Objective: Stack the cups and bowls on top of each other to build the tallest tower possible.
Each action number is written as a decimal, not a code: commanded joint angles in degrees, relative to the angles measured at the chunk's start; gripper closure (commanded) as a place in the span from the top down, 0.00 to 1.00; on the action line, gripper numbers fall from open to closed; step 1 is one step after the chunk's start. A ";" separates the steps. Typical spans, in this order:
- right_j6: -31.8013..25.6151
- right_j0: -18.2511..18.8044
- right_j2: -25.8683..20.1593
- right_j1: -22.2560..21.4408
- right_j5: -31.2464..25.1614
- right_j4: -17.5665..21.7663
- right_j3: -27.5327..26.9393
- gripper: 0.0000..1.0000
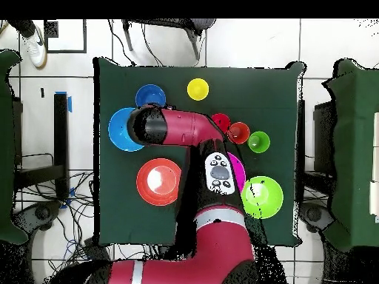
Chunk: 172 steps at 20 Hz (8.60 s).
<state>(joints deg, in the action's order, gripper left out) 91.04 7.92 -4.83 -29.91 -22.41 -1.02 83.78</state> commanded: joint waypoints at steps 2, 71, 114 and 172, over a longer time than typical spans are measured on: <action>1.74 1.48 -3.92 3.90 -7.31 1.75 -0.17 1.00; 2.04 2.83 -11.10 15.08 -2.30 0.64 -5.08 1.00; 0.27 5.48 -9.56 10.18 -3.23 3.49 3.28 0.00; -4.04 23.10 -18.31 1.32 -5.73 21.81 17.77 1.00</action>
<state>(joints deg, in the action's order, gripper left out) 91.04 31.69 -18.39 -28.84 -25.73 16.50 99.27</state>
